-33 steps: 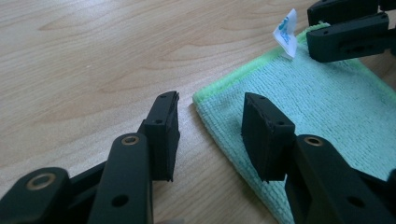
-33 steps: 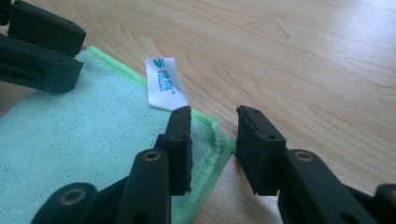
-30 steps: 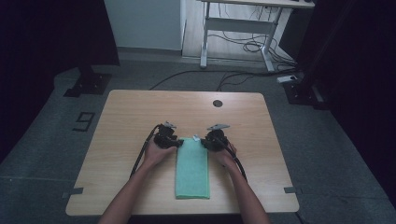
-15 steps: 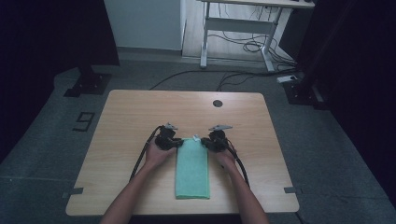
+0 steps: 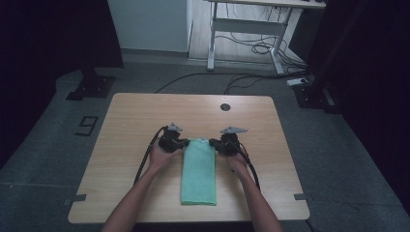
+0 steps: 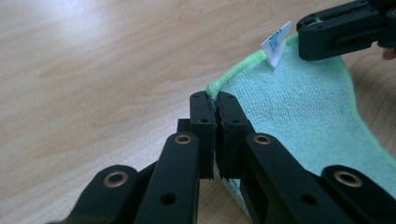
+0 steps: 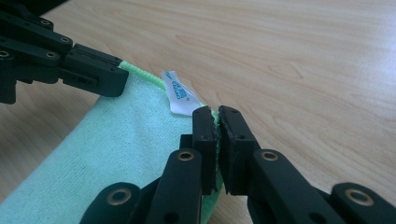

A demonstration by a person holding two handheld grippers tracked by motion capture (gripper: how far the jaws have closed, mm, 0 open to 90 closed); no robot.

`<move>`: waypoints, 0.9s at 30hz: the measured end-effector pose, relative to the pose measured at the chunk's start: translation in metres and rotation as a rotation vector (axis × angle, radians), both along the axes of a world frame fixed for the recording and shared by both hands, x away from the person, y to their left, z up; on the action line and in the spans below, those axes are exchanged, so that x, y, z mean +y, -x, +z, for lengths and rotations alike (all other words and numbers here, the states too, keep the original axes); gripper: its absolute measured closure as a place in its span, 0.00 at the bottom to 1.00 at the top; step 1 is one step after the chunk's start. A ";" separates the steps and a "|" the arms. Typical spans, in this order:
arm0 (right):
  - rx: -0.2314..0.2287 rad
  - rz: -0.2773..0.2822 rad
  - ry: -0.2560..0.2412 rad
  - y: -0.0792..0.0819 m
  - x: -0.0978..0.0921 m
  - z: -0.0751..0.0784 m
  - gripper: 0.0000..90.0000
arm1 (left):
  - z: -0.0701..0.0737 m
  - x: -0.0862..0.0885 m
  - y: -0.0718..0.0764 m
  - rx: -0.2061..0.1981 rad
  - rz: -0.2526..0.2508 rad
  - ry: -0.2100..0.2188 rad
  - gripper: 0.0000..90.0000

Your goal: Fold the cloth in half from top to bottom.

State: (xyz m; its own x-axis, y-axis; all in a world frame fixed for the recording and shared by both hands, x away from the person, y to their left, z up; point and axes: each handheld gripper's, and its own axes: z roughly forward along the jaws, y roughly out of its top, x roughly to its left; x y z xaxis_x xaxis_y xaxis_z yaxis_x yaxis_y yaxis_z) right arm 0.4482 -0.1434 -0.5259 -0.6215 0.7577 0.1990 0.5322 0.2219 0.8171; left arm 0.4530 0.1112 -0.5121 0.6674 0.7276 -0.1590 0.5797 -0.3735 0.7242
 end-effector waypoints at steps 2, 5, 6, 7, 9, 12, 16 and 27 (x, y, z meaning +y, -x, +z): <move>-0.009 -0.001 -0.008 0.001 -0.001 0.002 0.95 | 0.004 -0.001 0.001 -0.012 -0.001 0.002 0.96; -0.024 -0.001 -0.015 0.001 -0.002 0.005 0.95 | 0.008 -0.001 0.001 -0.028 0.001 0.005 0.96; -0.031 -0.002 -0.018 0.001 -0.003 0.006 0.95 | 0.008 -0.001 0.001 -0.028 0.001 0.007 0.96; -0.034 -0.002 -0.023 0.001 -0.003 0.006 0.95 | 0.008 -0.001 0.000 -0.029 0.001 0.008 0.96; -0.040 -0.003 -0.022 0.001 -0.004 0.008 0.95 | 0.008 -0.001 0.000 -0.030 0.002 0.008 0.96; -0.048 -0.005 -0.023 0.002 -0.004 0.010 0.95 | 0.011 -0.002 0.001 -0.041 -0.001 0.008 0.96; -0.060 -0.014 -0.015 0.001 -0.003 0.015 0.95 | 0.021 -0.003 0.000 -0.060 -0.002 -0.009 0.96; -0.129 -0.014 -0.010 0.006 -0.005 0.039 0.95 | 0.034 -0.004 0.004 -0.106 -0.005 0.003 0.96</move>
